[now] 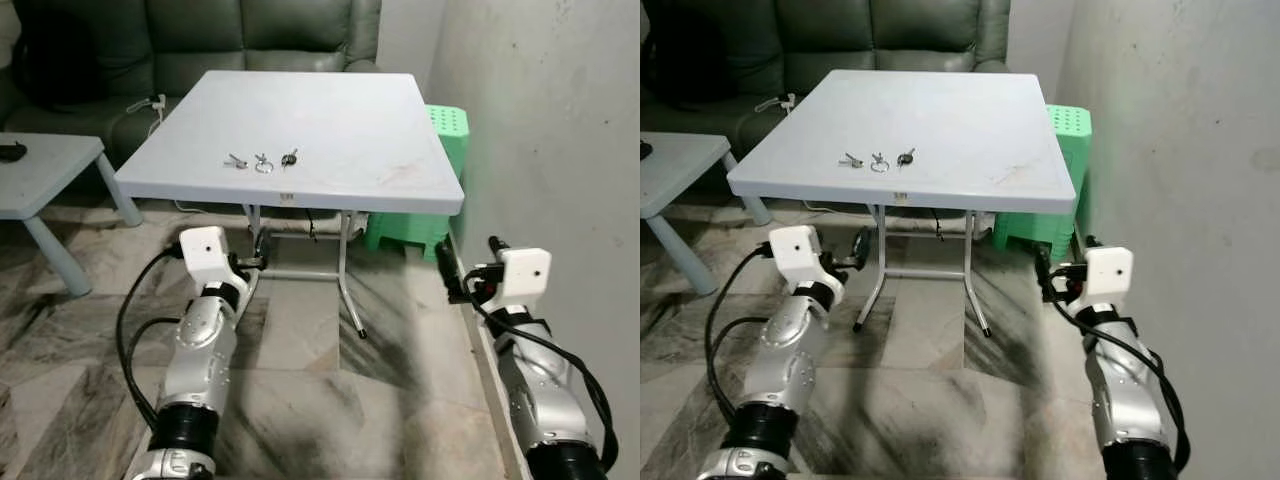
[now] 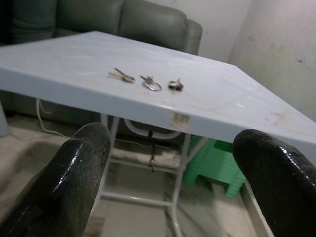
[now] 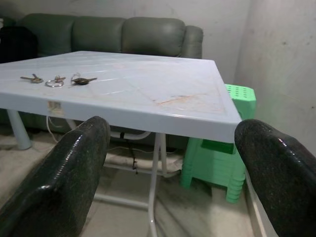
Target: Hang keys on a hook
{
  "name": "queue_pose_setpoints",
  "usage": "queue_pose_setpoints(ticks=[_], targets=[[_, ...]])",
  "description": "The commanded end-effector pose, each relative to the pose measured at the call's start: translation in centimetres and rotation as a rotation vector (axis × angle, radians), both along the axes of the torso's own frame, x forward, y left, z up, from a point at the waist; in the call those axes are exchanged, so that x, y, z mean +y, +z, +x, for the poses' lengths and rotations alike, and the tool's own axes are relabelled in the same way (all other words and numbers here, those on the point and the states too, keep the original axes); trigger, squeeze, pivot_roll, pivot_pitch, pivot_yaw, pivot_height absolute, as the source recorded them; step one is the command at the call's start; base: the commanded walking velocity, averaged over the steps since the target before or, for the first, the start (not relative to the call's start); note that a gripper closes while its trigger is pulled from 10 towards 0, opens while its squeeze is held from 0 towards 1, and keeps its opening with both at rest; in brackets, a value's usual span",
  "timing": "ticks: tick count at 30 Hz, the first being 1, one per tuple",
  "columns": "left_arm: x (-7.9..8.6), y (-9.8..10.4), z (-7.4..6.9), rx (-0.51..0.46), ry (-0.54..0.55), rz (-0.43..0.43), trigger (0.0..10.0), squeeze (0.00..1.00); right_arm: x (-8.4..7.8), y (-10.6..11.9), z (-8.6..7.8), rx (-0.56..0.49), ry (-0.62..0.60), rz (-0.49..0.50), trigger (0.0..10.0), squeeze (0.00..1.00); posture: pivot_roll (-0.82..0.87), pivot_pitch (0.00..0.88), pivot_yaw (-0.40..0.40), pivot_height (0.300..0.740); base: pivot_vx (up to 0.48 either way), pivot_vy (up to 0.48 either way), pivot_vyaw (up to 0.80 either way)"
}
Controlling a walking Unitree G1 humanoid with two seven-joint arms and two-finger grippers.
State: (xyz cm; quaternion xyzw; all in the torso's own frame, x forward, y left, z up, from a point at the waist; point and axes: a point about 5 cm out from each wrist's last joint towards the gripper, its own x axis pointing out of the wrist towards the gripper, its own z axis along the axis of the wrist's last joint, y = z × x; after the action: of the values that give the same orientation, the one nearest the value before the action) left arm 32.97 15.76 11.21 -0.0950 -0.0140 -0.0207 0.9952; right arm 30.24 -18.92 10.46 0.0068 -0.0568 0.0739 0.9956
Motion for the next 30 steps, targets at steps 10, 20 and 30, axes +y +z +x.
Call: queue_pose_setpoints(ticks=[10, 20, 30], targets=[[-0.45, 0.17, 0.08, -0.008, -0.010, -0.021, 10.0, 0.00, -0.43, 0.41, -0.02, -0.010, -0.006, -0.001, 10.0, 0.00, -0.05, 0.000, -0.023, 0.740, 0.000, 0.378, 0.00], [-0.45, 0.16, 0.11, -0.008, -0.009, -0.028, 10.0, 0.00, -0.42, 0.38, -0.08, -0.008, -0.005, -0.001, 10.0, 0.00, -0.05, 0.000, -0.023, 0.740, 0.000, 0.323, 0.00], [-0.43, 0.17, 0.15, -0.008, -0.005, -0.035, 10.0, 0.00, -0.45, 0.44, -0.04, -0.007, -0.003, -0.002, 10.0, 0.00, -0.05, 0.000, -0.026, 0.740, 0.000, 0.309, 0.00]])
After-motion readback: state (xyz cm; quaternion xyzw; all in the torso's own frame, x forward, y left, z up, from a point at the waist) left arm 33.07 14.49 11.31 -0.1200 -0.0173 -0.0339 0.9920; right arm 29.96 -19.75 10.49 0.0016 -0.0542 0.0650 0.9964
